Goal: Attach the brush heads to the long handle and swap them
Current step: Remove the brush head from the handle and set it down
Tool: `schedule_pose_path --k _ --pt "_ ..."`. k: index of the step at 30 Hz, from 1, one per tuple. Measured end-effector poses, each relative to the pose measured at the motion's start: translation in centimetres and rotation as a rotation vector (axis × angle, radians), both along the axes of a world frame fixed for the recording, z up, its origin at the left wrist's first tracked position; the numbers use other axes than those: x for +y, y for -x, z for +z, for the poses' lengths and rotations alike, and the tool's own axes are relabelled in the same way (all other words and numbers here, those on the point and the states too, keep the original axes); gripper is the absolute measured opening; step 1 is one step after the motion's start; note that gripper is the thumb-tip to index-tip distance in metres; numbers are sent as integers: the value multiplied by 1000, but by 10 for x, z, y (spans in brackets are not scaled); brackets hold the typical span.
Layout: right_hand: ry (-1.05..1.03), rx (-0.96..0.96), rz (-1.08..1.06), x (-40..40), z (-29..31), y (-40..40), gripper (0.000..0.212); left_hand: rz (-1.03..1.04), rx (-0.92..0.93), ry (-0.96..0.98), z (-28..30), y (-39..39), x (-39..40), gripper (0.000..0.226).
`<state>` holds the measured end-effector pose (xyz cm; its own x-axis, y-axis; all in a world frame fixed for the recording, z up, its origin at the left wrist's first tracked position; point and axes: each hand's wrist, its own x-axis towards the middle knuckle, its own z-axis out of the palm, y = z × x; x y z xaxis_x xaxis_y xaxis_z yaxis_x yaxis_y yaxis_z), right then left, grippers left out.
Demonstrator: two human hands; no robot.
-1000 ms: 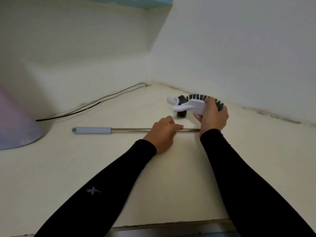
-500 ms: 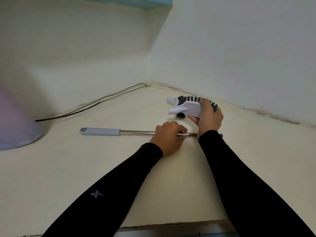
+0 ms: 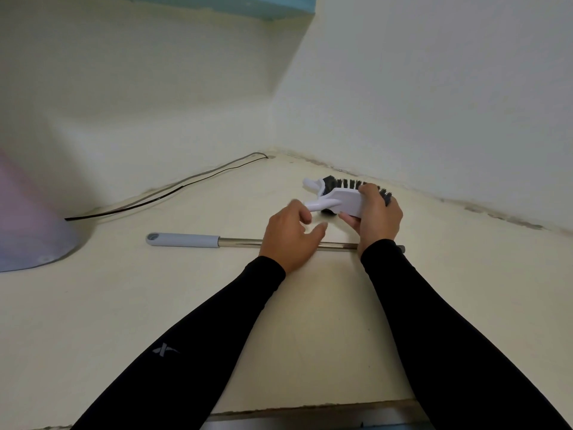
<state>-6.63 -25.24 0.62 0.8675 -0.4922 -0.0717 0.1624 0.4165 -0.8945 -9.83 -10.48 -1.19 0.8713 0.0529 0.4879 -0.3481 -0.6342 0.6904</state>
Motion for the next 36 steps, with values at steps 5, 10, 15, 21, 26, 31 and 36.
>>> schedule_pose_path --k 5,10,15,21,26,31,36 --pt "-19 -19 13 -2 -1 0 29 31 -74 123 3 2 5 41" --pt "2 -49 60 0 -2 -1 28 1 -109 93 3 1 10 33" --pt "3 -70 119 0 -3 -2 26 -4 -75 161 6 -1 13 21" --pt "27 -71 195 0 -5 -4 26 13 -78 177 5 -5 21 18" --pt "33 -70 217 0 -5 -4 29 19 -99 167 3 -7 23 17" --pt "27 -74 244 0 -4 -3 35 6 -128 163 5 -7 25 13" --pt "37 -74 283 3 -2 -2 37 11 -113 174 7 -8 33 9"
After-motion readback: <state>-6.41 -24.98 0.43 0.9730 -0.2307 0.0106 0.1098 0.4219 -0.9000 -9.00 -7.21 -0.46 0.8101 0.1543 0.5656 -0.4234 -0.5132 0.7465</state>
